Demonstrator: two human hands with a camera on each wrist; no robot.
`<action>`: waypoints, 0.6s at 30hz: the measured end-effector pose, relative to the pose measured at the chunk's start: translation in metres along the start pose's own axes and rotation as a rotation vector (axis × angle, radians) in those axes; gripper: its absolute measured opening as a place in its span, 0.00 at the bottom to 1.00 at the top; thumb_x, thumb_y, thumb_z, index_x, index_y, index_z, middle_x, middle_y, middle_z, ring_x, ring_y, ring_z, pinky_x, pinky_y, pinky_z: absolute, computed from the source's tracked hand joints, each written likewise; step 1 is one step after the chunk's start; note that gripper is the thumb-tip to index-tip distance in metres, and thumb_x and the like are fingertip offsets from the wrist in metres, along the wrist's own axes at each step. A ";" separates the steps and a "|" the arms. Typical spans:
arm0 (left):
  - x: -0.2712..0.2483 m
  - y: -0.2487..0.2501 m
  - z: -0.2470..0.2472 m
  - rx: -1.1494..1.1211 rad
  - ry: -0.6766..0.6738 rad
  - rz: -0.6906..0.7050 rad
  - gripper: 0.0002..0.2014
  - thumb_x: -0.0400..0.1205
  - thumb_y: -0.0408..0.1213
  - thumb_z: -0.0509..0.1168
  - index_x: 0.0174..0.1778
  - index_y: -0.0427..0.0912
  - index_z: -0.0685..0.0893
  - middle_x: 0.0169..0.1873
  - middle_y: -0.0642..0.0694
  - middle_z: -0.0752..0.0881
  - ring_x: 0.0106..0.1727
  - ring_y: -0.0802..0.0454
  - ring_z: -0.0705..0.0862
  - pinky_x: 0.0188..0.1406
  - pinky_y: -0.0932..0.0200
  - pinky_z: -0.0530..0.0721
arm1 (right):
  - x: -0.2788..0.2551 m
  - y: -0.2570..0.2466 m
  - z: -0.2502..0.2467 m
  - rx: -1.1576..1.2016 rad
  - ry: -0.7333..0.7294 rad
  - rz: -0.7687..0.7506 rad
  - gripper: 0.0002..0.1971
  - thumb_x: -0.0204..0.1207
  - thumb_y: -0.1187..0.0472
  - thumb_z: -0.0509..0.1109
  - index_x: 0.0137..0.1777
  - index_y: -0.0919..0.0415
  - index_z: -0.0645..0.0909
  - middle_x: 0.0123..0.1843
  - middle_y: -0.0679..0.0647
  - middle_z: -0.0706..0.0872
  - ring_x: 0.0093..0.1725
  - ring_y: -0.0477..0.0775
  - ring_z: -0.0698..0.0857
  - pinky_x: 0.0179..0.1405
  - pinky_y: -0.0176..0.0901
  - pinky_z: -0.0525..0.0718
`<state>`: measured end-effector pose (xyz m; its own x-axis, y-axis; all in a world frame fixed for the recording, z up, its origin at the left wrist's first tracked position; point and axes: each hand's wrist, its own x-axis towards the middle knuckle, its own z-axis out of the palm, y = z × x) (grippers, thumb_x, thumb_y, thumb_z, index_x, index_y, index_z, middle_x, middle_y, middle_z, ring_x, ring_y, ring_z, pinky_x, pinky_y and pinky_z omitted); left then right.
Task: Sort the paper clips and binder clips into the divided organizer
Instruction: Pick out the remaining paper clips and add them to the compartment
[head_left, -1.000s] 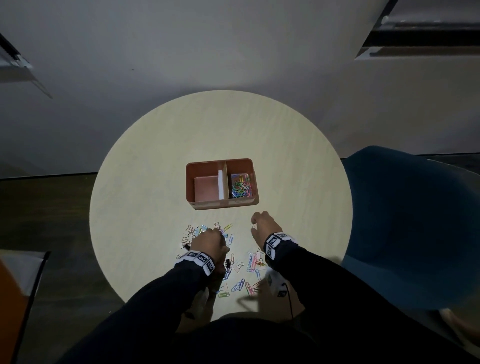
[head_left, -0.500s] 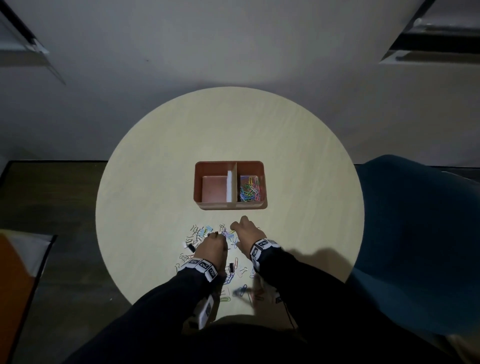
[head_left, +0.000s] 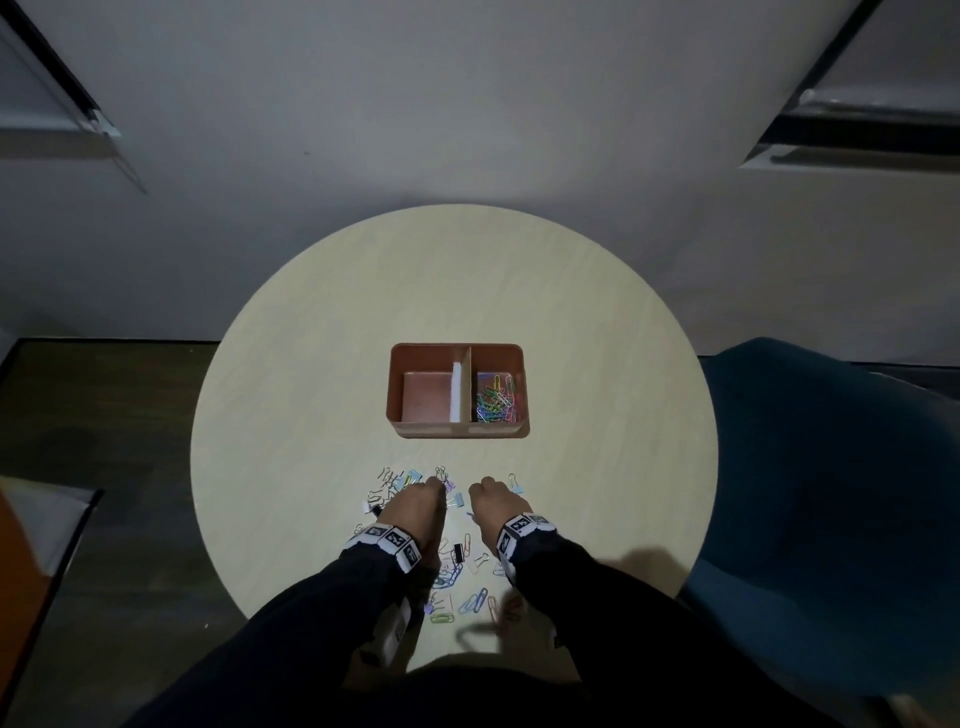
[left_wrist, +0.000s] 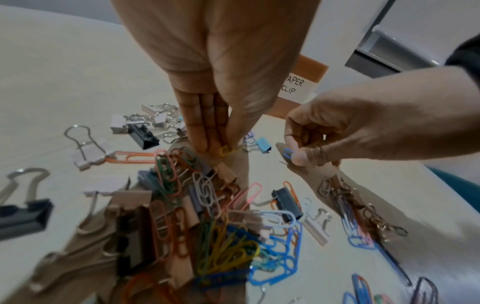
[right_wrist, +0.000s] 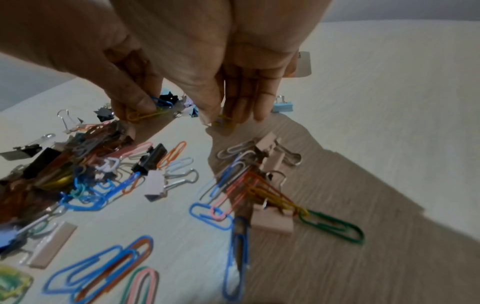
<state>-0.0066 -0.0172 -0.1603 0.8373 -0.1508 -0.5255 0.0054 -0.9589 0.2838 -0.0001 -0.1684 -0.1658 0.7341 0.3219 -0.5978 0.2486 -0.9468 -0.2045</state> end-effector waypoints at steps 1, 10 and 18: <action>-0.001 -0.001 -0.001 -0.021 0.014 0.004 0.09 0.77 0.36 0.67 0.51 0.39 0.76 0.45 0.40 0.86 0.45 0.40 0.86 0.41 0.50 0.83 | -0.002 0.001 -0.001 -0.007 0.005 -0.006 0.17 0.81 0.68 0.66 0.68 0.68 0.71 0.67 0.65 0.74 0.68 0.67 0.75 0.60 0.56 0.77; -0.016 0.003 -0.018 -0.288 0.074 -0.030 0.14 0.77 0.28 0.61 0.32 0.48 0.64 0.35 0.43 0.80 0.37 0.42 0.76 0.37 0.56 0.75 | -0.032 0.011 -0.018 0.298 -0.080 0.085 0.18 0.80 0.72 0.61 0.69 0.61 0.67 0.42 0.55 0.78 0.34 0.52 0.73 0.33 0.36 0.71; -0.034 -0.011 -0.015 -0.675 0.066 -0.032 0.10 0.81 0.28 0.66 0.36 0.42 0.74 0.30 0.45 0.87 0.31 0.53 0.83 0.34 0.62 0.79 | -0.046 0.015 -0.001 0.586 0.005 0.224 0.15 0.75 0.74 0.57 0.51 0.54 0.77 0.46 0.54 0.80 0.43 0.56 0.80 0.43 0.43 0.79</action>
<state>-0.0272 0.0024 -0.1336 0.8625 -0.0896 -0.4981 0.3529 -0.5989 0.7188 -0.0295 -0.1978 -0.1406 0.7314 0.1146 -0.6723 -0.2981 -0.8329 -0.4663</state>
